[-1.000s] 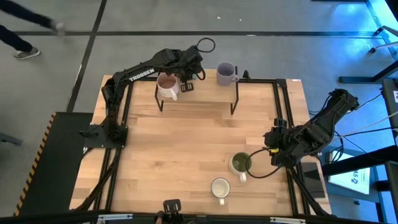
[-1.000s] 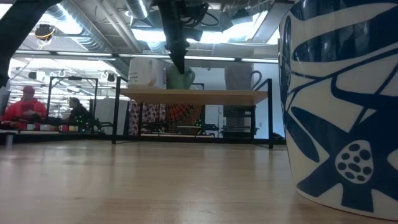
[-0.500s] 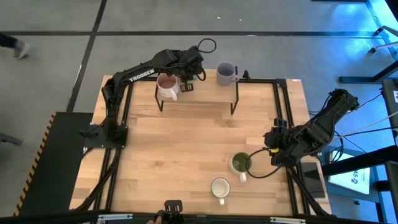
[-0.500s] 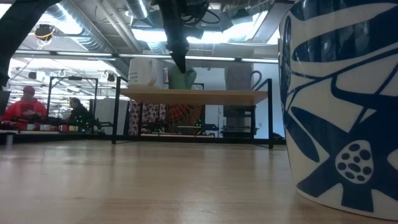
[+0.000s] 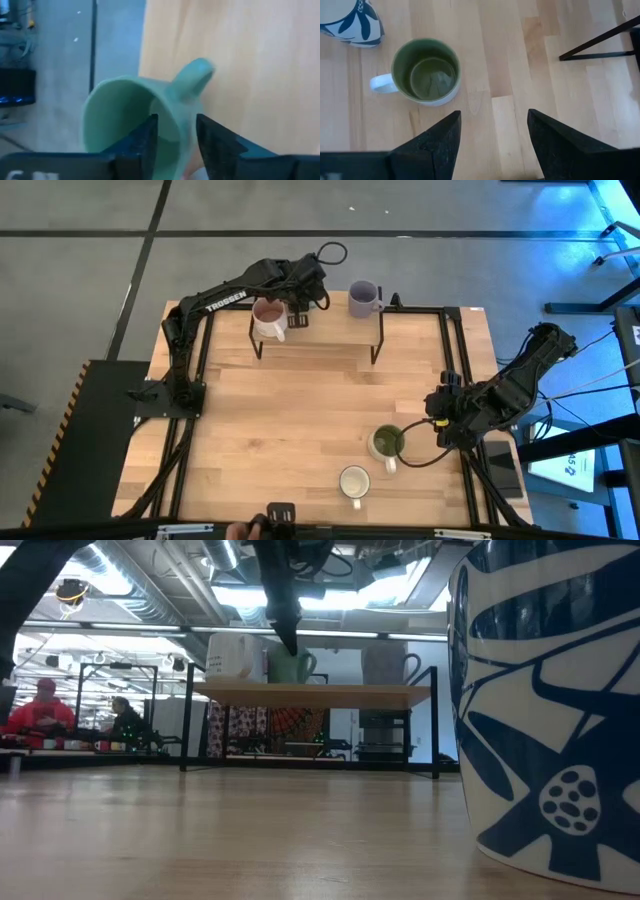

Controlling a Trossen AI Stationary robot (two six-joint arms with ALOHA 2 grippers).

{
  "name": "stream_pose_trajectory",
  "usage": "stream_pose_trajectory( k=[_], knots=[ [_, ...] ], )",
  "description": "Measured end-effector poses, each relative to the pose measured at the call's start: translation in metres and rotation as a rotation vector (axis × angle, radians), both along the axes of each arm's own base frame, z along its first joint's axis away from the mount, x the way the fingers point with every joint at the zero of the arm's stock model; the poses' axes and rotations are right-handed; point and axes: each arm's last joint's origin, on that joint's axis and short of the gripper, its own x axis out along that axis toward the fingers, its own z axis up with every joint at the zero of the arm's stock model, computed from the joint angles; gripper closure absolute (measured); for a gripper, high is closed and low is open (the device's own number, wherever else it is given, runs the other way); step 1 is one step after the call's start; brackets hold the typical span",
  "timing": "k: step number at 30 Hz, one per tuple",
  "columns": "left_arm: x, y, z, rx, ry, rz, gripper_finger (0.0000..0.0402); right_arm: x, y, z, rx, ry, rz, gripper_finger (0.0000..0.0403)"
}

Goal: Place coffee mugs
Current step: Put the light green mug on the shelf, then put the white patterned mug on the shelf

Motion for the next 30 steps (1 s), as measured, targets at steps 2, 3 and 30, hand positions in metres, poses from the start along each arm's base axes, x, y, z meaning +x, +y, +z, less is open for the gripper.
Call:
stream_pose_trajectory(
  k=[2, 3, 30],
  knots=[
    [0.001, -0.002, 0.000, 0.031, 0.016, 0.013, 0.0260, 0.000, 0.000, 0.000, 0.000, 0.000, 0.000, 0.0185],
    [0.001, -0.003, 0.001, 0.046, 0.025, 0.018, 0.0255, 0.000, 0.000, 0.000, 0.000, 0.000, 0.000, 0.0185],
    [-0.020, -0.112, 0.099, 0.255, -0.400, -0.110, 0.0248, 0.000, 0.000, 0.000, 0.010, 0.004, 0.003, 0.0185]
  ],
)
